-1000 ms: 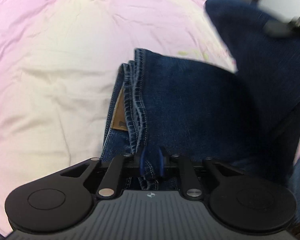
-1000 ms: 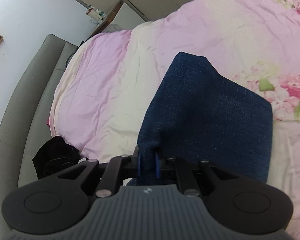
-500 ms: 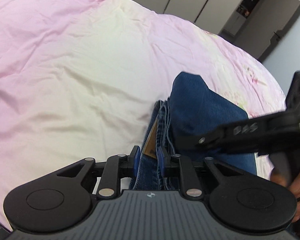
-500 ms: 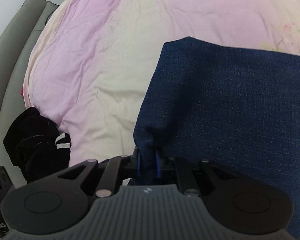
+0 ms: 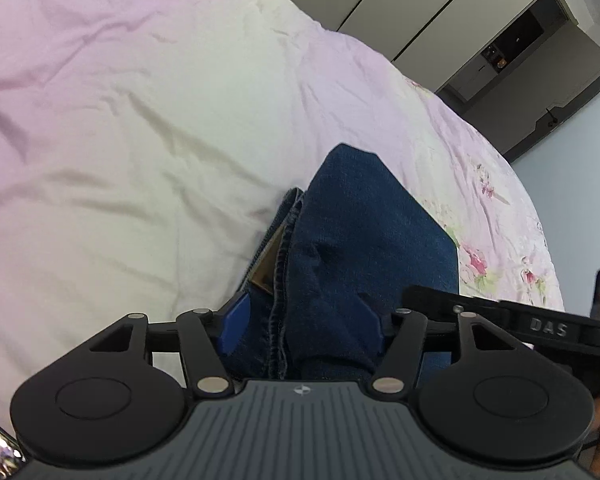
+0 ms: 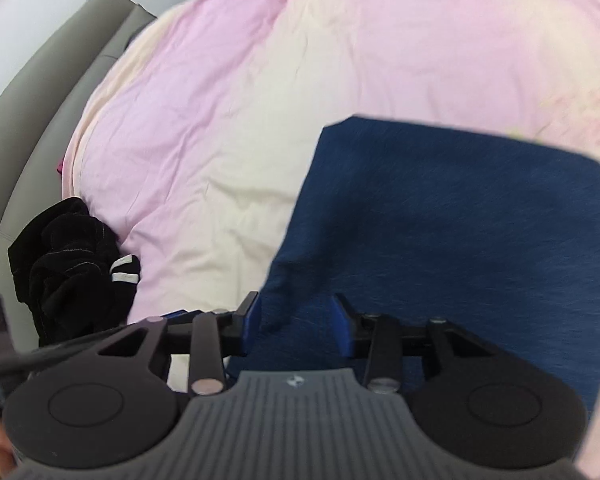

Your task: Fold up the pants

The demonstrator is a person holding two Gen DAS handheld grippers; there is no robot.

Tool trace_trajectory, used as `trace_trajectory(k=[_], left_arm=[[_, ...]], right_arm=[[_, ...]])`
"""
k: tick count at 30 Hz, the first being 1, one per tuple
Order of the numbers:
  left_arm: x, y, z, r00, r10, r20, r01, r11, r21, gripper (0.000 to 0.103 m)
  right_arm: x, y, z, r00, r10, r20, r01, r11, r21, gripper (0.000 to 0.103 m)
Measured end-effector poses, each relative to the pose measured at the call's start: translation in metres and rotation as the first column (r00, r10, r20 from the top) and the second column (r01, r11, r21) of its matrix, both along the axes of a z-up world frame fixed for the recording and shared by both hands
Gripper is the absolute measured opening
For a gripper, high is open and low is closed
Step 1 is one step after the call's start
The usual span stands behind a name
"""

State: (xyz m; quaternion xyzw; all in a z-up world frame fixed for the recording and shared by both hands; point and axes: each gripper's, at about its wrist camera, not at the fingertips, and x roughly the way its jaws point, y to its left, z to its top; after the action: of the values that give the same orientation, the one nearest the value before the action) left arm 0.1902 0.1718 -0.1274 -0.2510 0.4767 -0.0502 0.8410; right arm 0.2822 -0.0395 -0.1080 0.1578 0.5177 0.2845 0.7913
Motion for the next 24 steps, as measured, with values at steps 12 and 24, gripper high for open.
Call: trace_trajectory(k=[12, 24], left_arm=[[-0.030, -0.037, 0.030, 0.991, -0.018, 0.132, 0.010, 0.998, 0.060, 0.017], [0.002, -0.038, -0.036, 0.990, -0.057, -0.129, 0.088, 0.964, 0.250, 0.020]], right_arm=[[-0.076, -0.105, -0.023, 0.992, -0.043, 0.120, 0.066, 0.978, -0.195, 0.035], [-0.102, -0.109, -0.059, 0.995, 0.056, 0.088, -0.030, 0.963, -0.269, 0.015]])
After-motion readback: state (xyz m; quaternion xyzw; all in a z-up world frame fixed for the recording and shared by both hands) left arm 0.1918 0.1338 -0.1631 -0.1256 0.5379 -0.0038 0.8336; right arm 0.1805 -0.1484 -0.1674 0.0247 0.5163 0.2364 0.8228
